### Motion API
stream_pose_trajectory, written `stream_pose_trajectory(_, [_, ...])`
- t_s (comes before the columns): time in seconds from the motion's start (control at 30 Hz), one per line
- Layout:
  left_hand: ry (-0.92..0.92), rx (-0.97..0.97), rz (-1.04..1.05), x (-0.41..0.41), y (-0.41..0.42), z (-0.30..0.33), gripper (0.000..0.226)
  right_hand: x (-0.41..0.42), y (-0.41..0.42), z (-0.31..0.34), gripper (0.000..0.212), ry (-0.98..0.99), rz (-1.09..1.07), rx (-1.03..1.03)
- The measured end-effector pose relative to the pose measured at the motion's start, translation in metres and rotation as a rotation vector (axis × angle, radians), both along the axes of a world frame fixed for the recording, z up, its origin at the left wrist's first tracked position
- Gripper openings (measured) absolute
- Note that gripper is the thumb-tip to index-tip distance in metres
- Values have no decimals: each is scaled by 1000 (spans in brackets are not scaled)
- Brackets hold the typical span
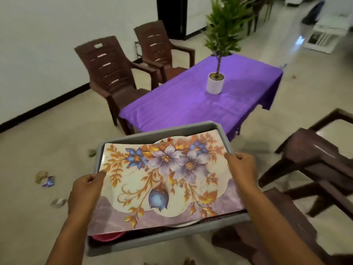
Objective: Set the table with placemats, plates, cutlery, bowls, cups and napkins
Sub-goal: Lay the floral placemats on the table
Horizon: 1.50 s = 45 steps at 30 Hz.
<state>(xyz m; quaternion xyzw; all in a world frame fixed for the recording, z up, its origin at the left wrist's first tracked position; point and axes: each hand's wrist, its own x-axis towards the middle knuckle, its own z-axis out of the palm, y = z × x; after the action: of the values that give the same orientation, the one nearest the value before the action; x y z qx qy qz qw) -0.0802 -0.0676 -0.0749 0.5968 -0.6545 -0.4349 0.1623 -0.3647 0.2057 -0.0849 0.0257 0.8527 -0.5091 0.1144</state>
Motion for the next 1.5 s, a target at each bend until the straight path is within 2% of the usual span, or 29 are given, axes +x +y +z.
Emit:
stream_pose_trajectory(0.27, [9, 7, -297, -112, 31, 3, 37, -28, 102, -4, 23, -56, -300, -7])
stream_pose_trajectory(0.53, [32, 22, -621, -227, 60, -2, 58, -22, 180, -15, 26, -81, -637, 29])
stream_pose_trajectory(0.83, [7, 40, -953, -330, 108, -1, 52, -6, 234, -20, 26, -92, -944, 48])
stream_pose_trajectory(0.93, [-21, 50, -1039, -355, 127, -6, 50, -1, 251, -26, 22, -112, -996, 52])
stream_pose_trajectory(1.1, [-45, 57, -1139, -388, 168, -24, 34, 1, 288, -43, 17, -157, -1047, 50])
stream_pose_trajectory(1.5, [-208, 161, -1216, -440, 277, -107, 24, -31, 405, -126, 17, -410, -1016, 24])
